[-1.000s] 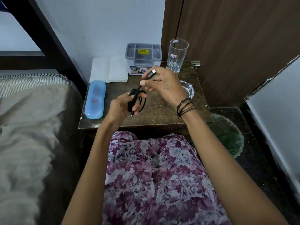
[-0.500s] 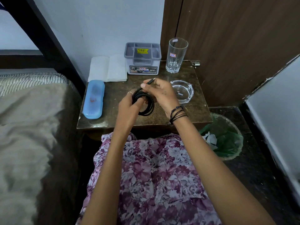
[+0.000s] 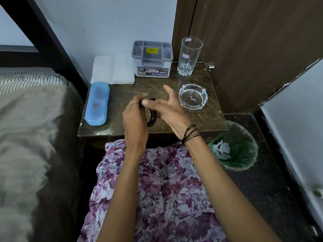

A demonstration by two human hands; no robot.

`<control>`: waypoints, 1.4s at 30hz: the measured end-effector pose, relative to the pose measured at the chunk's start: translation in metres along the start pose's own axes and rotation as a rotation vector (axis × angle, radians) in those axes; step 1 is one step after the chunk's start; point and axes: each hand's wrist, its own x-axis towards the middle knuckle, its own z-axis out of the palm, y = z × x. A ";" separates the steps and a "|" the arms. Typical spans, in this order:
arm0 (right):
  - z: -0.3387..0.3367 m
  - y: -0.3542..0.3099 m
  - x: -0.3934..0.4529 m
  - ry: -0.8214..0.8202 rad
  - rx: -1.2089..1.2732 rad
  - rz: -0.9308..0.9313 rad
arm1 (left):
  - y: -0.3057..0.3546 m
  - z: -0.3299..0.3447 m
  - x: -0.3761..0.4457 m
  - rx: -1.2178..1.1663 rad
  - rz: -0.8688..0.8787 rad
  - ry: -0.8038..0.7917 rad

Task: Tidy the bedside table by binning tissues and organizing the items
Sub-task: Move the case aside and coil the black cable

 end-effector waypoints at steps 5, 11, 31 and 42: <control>0.005 0.006 -0.001 0.035 -0.360 -0.161 | 0.002 0.000 -0.004 0.158 0.049 -0.016; 0.016 0.025 -0.005 0.349 -0.619 -0.269 | 0.003 0.009 -0.010 0.321 -0.010 0.053; 0.016 0.032 -0.012 0.235 -0.173 -0.127 | -0.007 0.006 -0.003 0.002 -0.139 0.066; -0.012 0.025 -0.003 0.066 -0.190 -0.131 | -0.011 0.004 0.004 -0.338 -0.503 -0.230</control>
